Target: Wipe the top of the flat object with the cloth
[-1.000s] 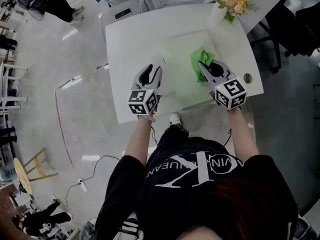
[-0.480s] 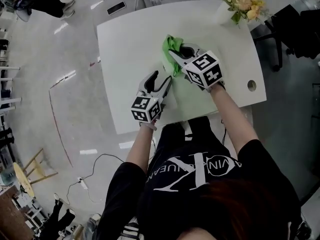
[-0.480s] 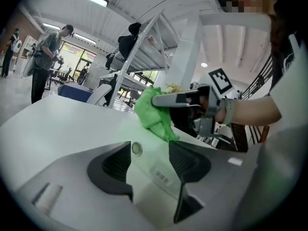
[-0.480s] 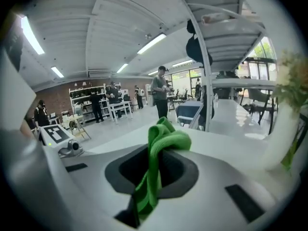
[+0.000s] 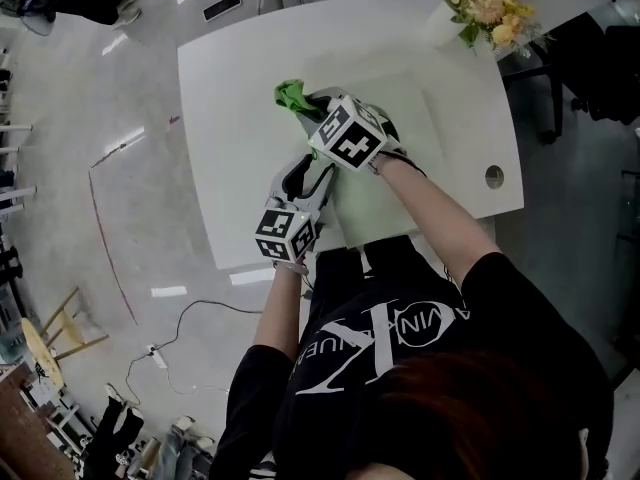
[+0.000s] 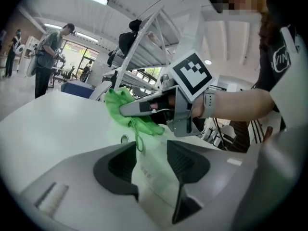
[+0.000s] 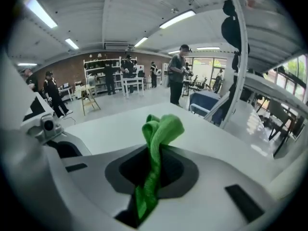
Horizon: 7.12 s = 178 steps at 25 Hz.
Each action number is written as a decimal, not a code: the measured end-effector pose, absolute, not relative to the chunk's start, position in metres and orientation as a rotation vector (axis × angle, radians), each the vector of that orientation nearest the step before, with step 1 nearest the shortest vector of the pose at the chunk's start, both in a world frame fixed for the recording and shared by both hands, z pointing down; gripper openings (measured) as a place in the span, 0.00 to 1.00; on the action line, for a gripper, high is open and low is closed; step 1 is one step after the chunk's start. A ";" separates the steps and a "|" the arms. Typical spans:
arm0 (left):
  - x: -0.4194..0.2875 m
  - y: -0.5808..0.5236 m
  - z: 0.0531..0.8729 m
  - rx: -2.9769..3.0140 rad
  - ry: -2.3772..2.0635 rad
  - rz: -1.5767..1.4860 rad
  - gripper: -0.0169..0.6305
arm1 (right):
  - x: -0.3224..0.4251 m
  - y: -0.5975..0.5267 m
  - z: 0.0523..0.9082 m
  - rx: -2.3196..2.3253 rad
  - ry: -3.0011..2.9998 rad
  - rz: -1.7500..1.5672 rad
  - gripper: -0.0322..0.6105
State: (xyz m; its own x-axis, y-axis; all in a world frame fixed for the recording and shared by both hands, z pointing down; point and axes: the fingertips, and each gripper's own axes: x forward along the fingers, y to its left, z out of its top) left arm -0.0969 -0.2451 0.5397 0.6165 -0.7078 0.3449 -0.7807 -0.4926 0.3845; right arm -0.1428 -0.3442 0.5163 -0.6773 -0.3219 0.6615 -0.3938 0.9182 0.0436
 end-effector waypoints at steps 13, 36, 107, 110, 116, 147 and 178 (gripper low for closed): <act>-0.100 -0.241 0.542 2.202 -1.191 0.105 0.34 | -0.098 -0.360 0.509 0.607 -2.365 0.206 0.13; -0.099 -0.239 0.540 2.169 -1.214 0.111 0.32 | 0.080 -0.407 0.517 0.984 -2.140 0.316 0.13; -0.090 -0.186 0.550 2.101 -1.089 0.122 0.40 | 0.112 -0.277 0.519 0.824 -2.235 0.637 0.13; -0.092 -0.185 0.548 2.084 -1.139 0.107 0.40 | 0.115 -0.275 0.517 0.827 -2.259 0.646 0.13; -0.093 -0.182 0.544 2.039 -1.294 0.121 0.40 | 0.125 -0.274 0.514 0.839 -2.373 0.763 0.13; -0.169 -0.061 0.522 1.919 -1.678 -0.035 0.40 | -0.089 -0.096 0.457 0.105 -2.599 0.877 0.13; -0.078 -0.115 0.542 2.075 -1.386 0.165 0.29 | -0.009 -0.137 0.520 0.380 -2.326 0.454 0.13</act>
State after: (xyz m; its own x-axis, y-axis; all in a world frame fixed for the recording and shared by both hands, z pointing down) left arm -0.0777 -0.1150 0.5417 0.4389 -0.7887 0.4304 -0.8679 -0.2482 0.4303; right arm -0.0086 -0.1371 0.5205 -0.6943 -0.1387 0.7062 -0.3941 0.8944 -0.2117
